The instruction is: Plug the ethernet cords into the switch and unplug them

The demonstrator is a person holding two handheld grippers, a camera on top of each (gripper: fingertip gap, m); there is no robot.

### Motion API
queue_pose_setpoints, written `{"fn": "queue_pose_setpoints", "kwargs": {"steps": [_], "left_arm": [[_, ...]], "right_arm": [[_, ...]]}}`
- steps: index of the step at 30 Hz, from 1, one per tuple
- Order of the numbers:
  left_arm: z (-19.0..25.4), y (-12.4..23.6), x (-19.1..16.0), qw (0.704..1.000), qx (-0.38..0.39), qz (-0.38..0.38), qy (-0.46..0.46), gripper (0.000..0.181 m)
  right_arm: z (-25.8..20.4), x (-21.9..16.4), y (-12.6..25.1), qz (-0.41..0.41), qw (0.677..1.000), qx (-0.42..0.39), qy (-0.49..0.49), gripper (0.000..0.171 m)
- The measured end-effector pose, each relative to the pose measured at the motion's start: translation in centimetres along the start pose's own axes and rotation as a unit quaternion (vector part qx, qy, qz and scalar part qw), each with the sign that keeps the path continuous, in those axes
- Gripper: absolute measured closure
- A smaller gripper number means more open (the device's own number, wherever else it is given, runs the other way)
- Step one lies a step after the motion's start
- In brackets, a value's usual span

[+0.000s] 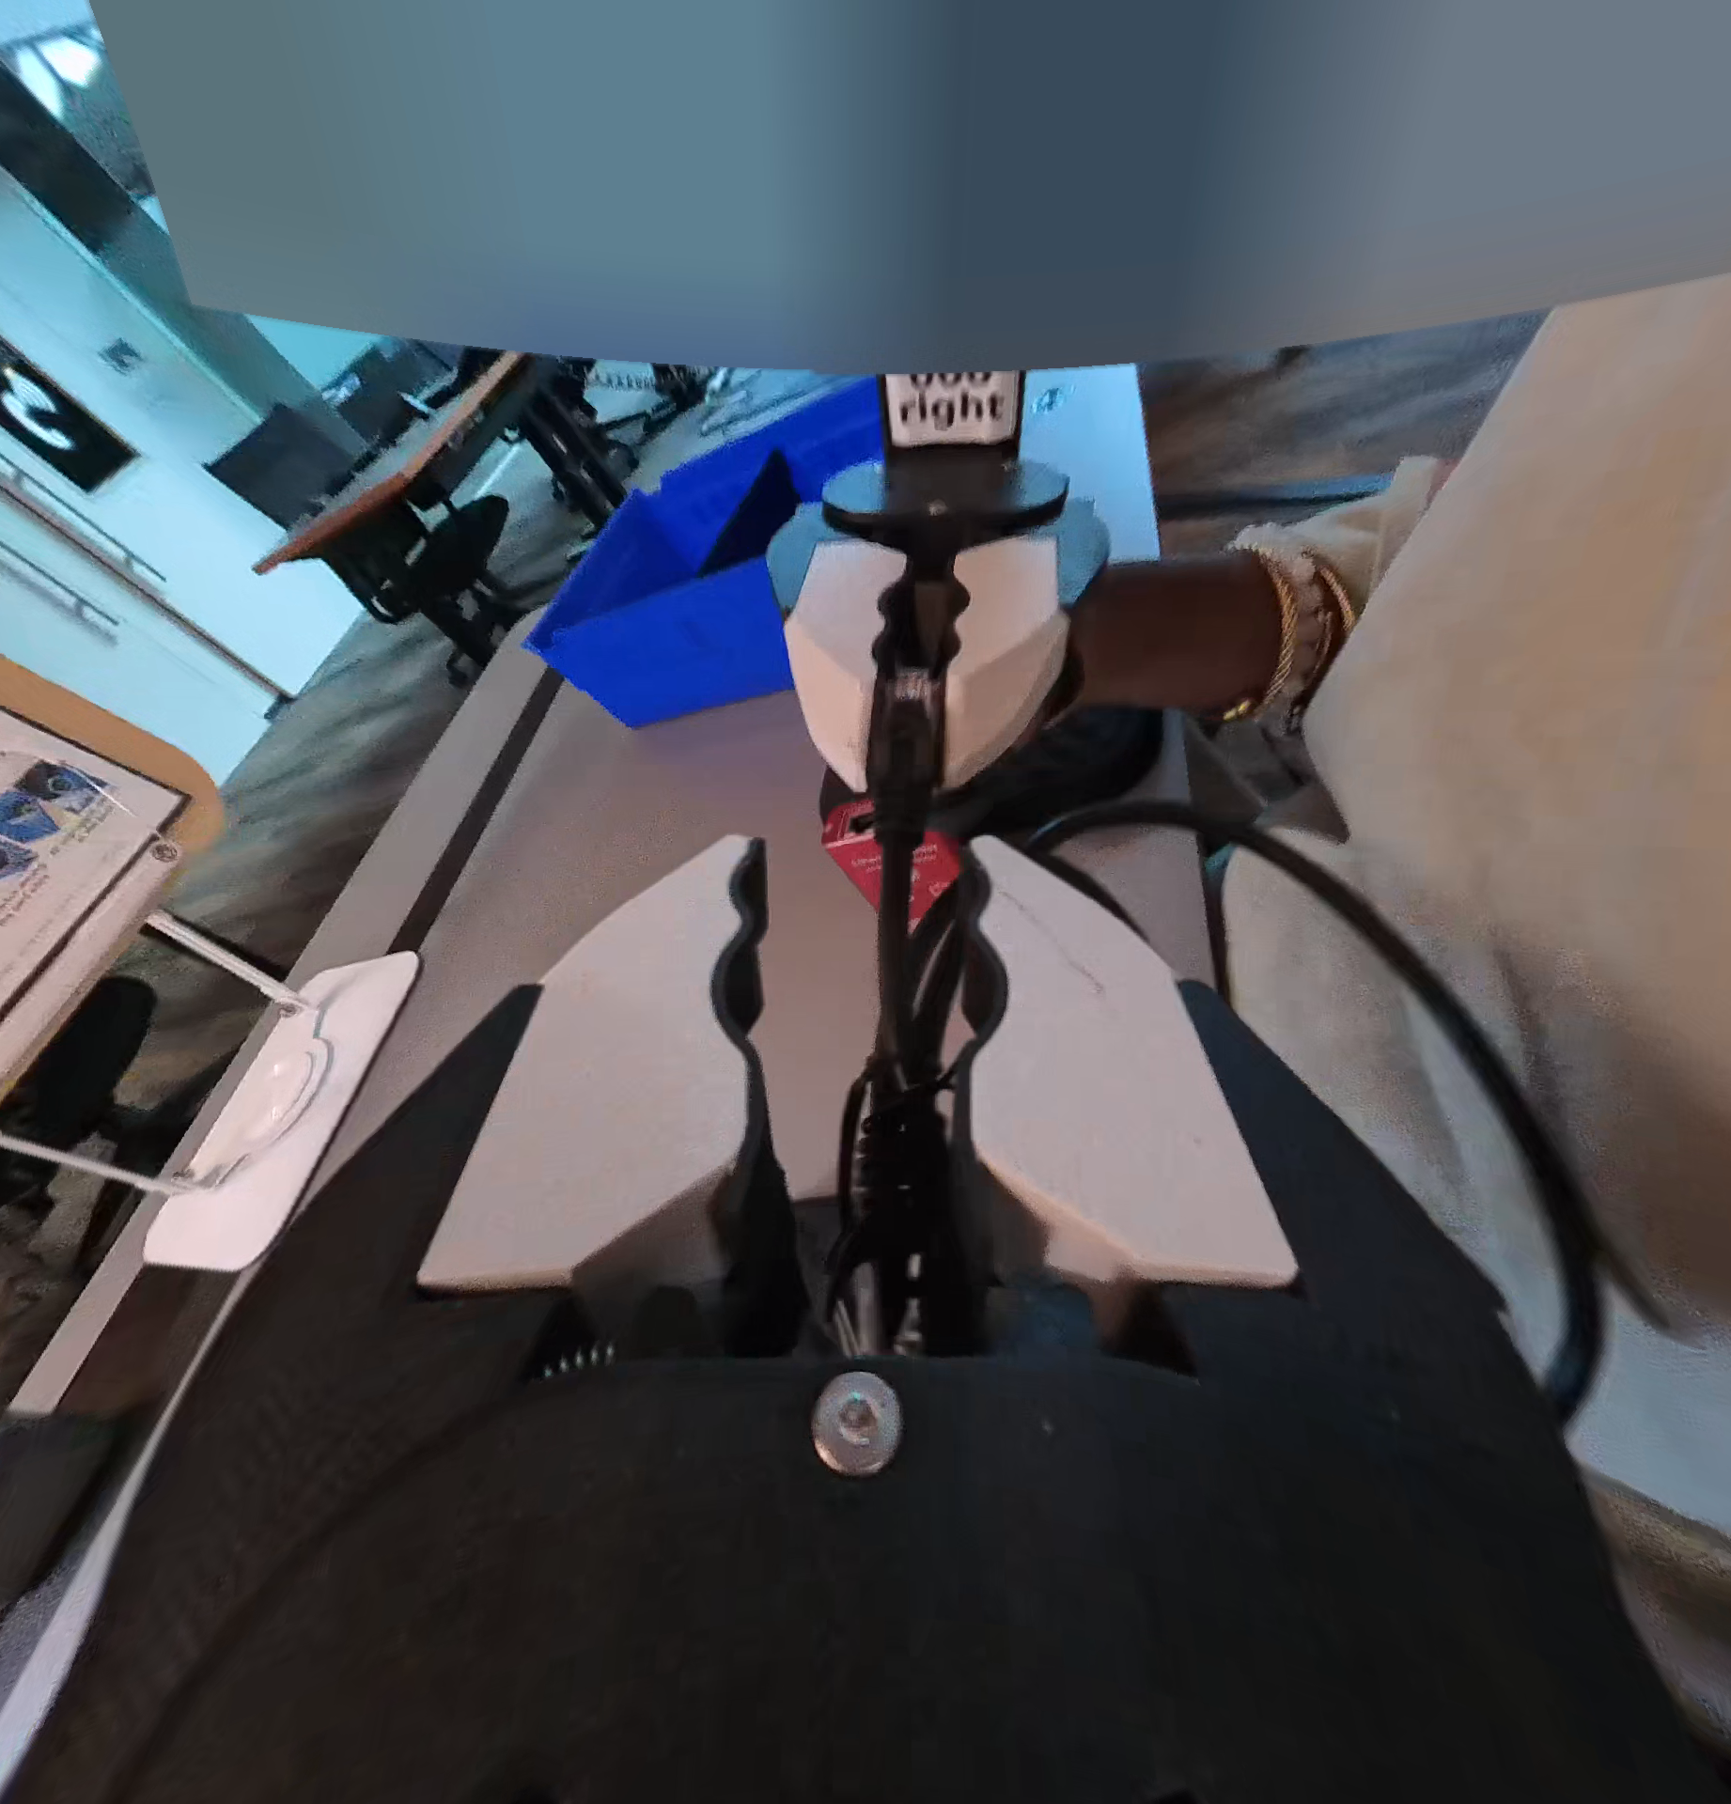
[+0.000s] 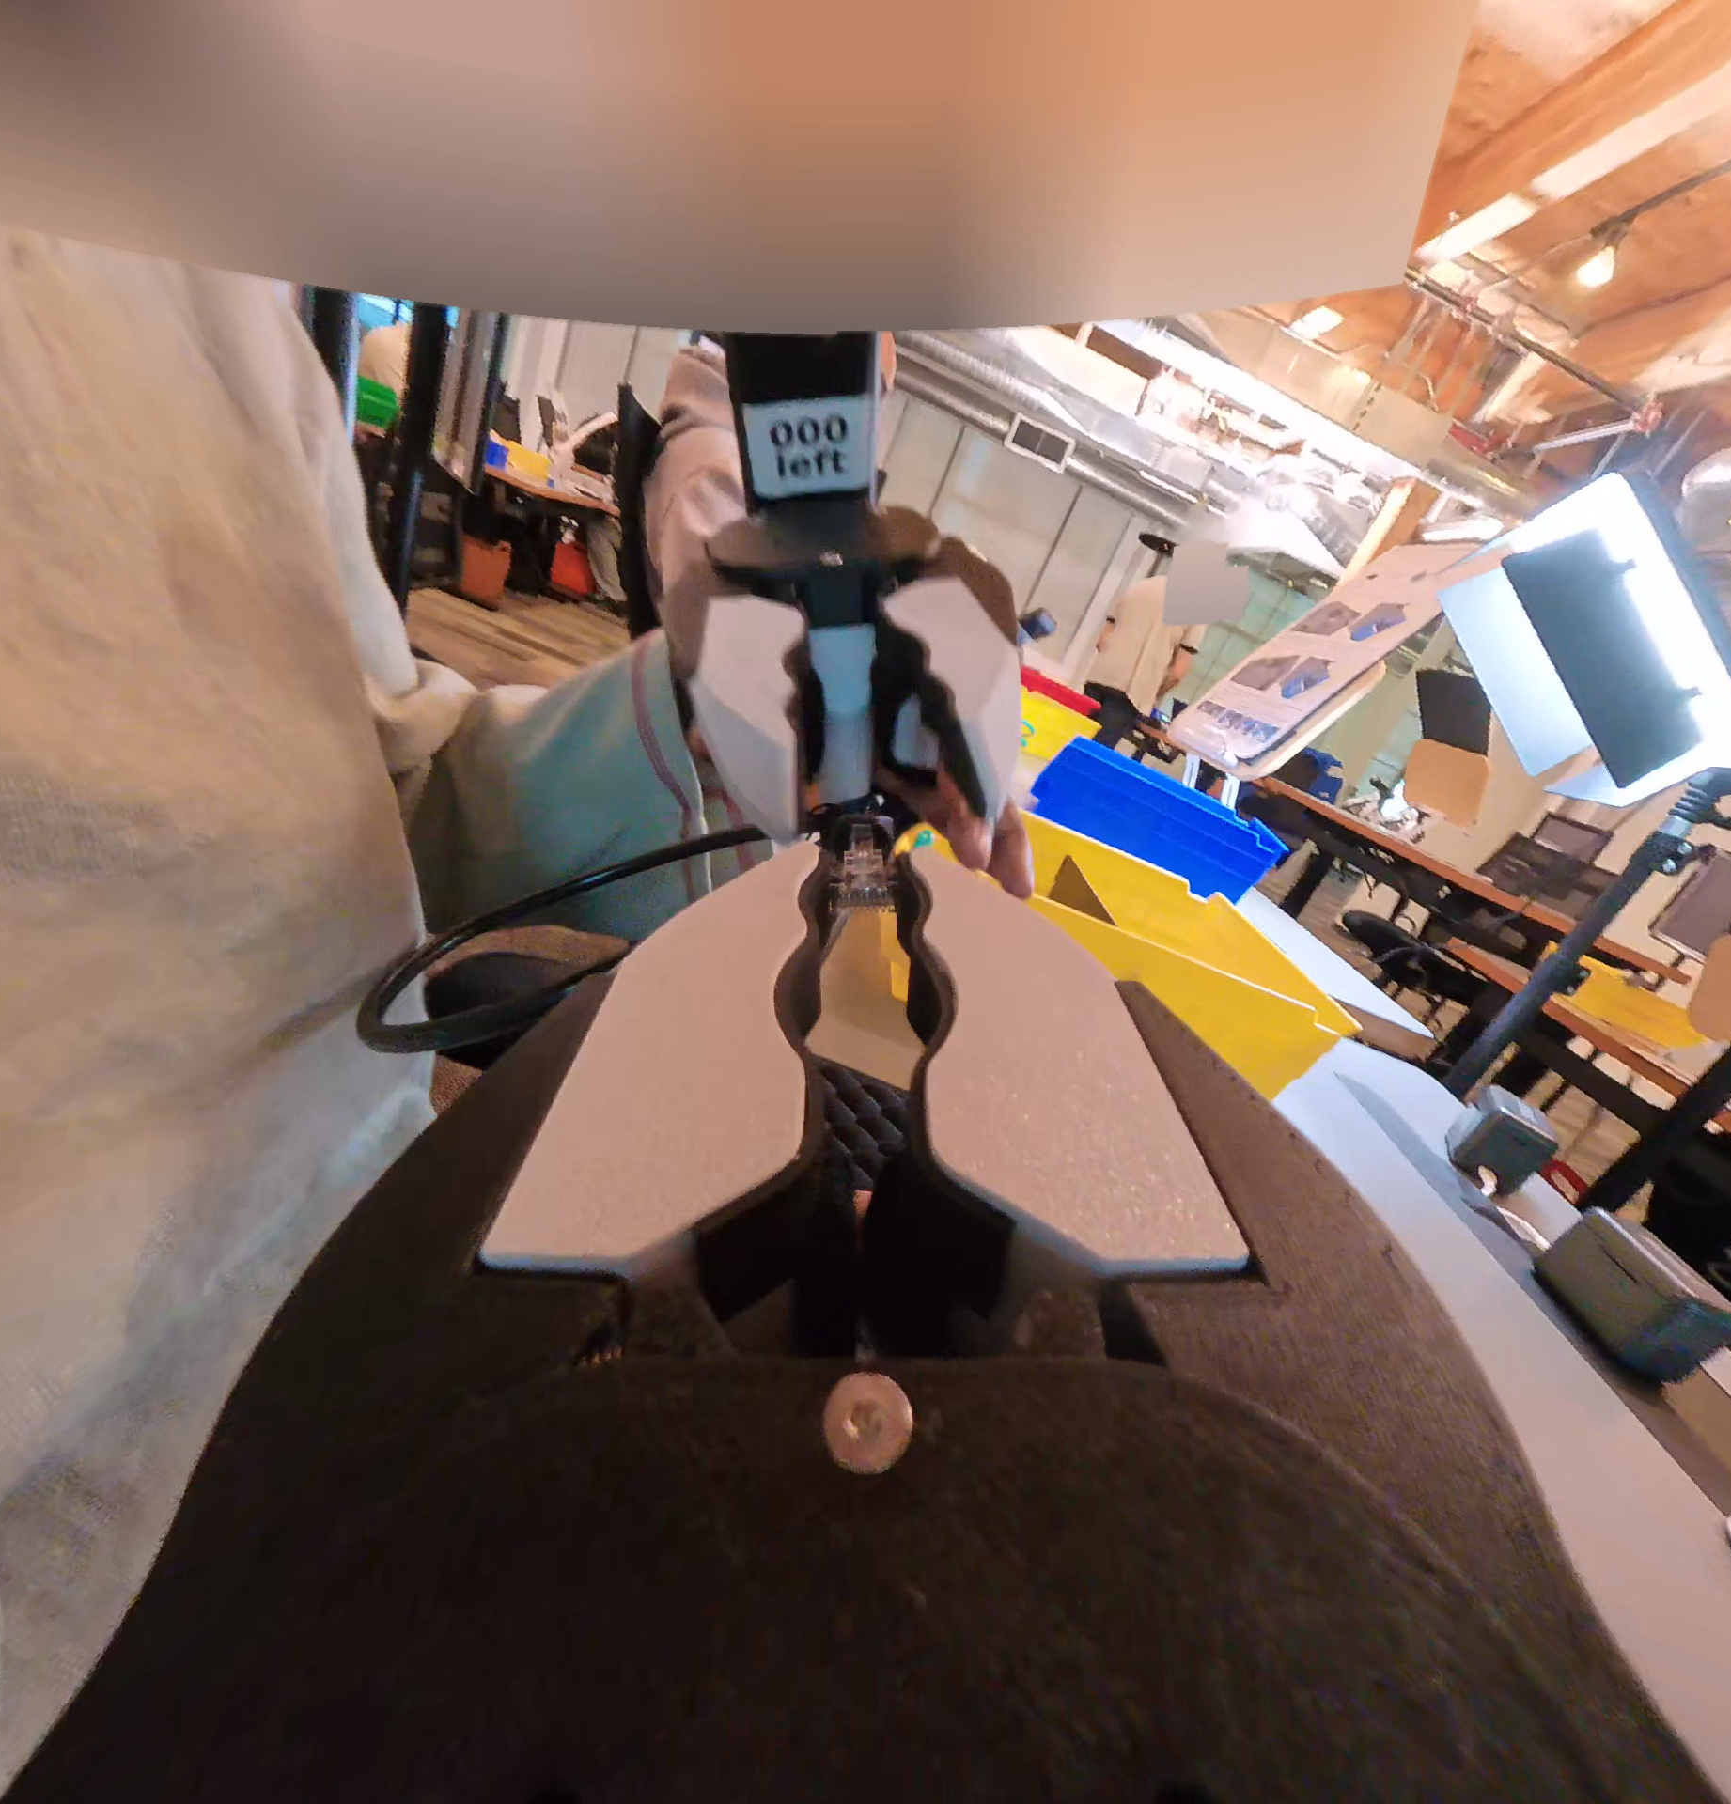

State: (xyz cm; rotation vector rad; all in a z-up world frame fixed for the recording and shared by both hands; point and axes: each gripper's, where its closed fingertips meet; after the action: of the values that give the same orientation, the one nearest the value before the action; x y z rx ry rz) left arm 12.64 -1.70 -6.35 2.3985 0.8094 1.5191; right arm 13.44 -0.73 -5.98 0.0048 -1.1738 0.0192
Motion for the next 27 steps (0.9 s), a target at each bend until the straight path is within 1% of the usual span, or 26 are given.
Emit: {"fn": "queue_pose_setpoints", "kwargs": {"steps": [1,6,9,12,15,18,22,27], "left_arm": [[0.0,-0.4,-0.3,1.000,-0.004,-0.005,-0.002,0.147],[0.8,-1.0,0.2,0.998,-0.048,0.035,0.031,0.161],[1.2,-1.3,0.0,0.997,-0.053,0.047,0.033,0.164],[1.6,-1.1,0.4,0.994,-0.054,0.090,0.033,0.169],[1.7,-1.2,0.0,0.992,-0.049,0.108,0.040,0.170],[1.8,-1.3,-0.1,0.991,-0.036,0.128,0.024,0.170],[2.0,-1.9,-0.8,0.993,-0.033,0.115,0.020,0.168],[2.2,-1.9,-0.9,0.991,-0.042,0.121,0.031,0.171]], "right_arm": [[-0.1,0.1,0.0,0.003,1.000,0.003,-0.001,0.159],[-0.3,-0.1,0.0,-0.001,1.000,0.009,0.005,0.159],[-0.4,-0.3,0.0,-0.002,1.000,0.012,0.003,0.159],[-0.7,-0.3,0.0,0.002,1.000,0.018,0.001,0.159],[-0.9,-0.6,-0.1,-0.010,1.000,0.020,0.005,0.159],[-1.0,-0.7,-0.2,-0.008,1.000,0.026,0.001,0.159],[-1.2,-0.9,-0.3,-0.012,0.999,0.031,0.002,0.159],[-1.3,-1.0,-0.2,-0.012,0.999,0.034,0.003,0.159]]}}
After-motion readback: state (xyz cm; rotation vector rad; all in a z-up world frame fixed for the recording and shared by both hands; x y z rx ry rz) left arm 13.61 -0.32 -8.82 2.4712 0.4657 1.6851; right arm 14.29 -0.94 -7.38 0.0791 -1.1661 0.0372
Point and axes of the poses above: each gripper's, where its closed fingertips meet, y back along the fingers, x out of its top, z = x × y across the jaws, and after that the axes turned 10 degrees about -z, right-handed
